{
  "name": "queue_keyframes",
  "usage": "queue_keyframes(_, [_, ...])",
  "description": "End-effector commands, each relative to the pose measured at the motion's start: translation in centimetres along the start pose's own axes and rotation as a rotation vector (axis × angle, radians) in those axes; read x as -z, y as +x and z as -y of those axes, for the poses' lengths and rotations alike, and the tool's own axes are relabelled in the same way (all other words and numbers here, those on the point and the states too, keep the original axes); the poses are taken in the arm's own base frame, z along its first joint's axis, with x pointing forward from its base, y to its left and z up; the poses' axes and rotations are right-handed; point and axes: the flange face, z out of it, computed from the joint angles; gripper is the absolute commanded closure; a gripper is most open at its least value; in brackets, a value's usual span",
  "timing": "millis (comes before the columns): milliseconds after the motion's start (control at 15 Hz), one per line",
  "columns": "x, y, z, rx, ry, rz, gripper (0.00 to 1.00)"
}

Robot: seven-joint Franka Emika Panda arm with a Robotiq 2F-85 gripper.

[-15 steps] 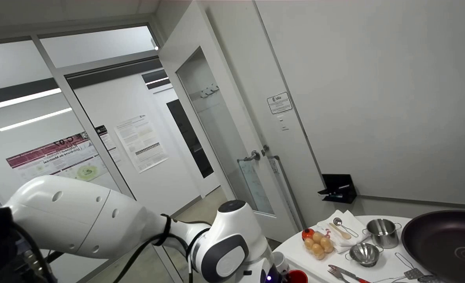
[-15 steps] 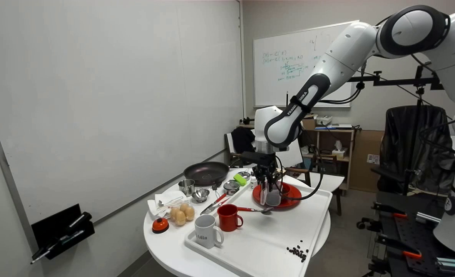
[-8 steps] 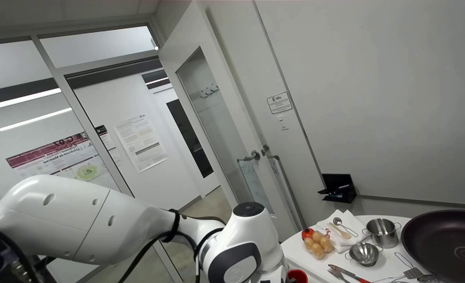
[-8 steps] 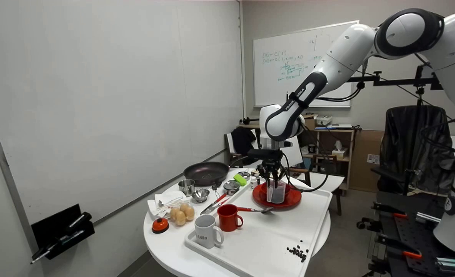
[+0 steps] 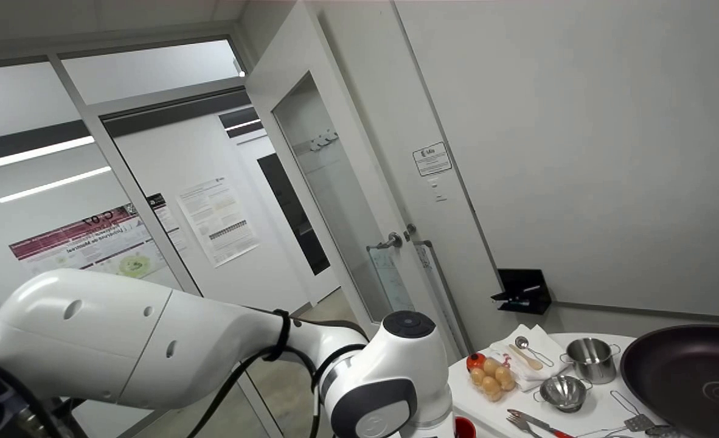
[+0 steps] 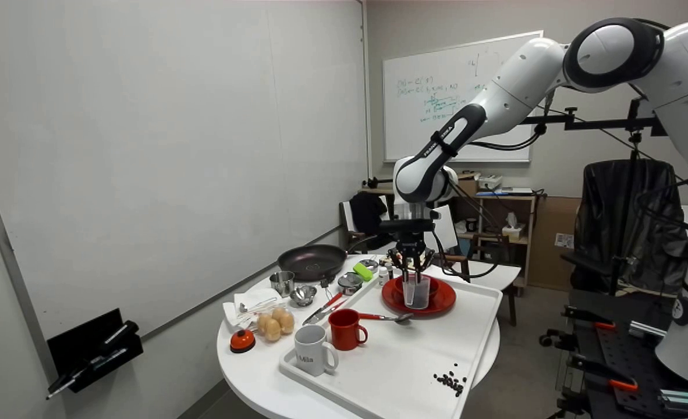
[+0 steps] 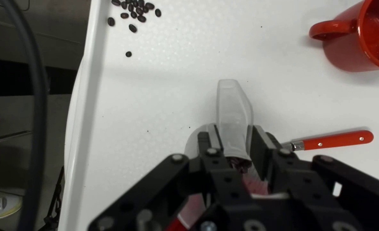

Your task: Pour the contents of the jug into the bowl

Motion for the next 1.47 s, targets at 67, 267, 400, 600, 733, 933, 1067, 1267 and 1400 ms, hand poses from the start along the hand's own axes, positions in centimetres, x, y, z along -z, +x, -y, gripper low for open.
queue_keyframes(67, [0.7,0.9,0.6,0.023,-0.016,0.020,0.90])
queue_keyframes(267, [1.8,0.7,0.6,0.106,0.014,0.104,0.90])
queue_keyframes(400, [2.7,0.7,0.5,0.158,0.045,0.162,0.90])
queue_keyframes(600, [4.1,1.2,-0.2,0.172,0.088,0.246,0.90])
queue_keyframes(733, [4.7,1.8,-0.6,0.131,0.099,0.255,0.90])
queue_keyframes(933, [3.7,2.1,-0.1,0.130,0.085,0.215,0.72])
queue_keyframes(1067, [3.5,2.0,-0.1,0.132,0.081,0.216,0.72])
queue_keyframes(1267, [2.9,2.2,0.5,0.129,0.066,0.240,0.89])
queue_keyframes(1400, [2.7,3.1,0.9,0.104,0.062,0.242,0.89])
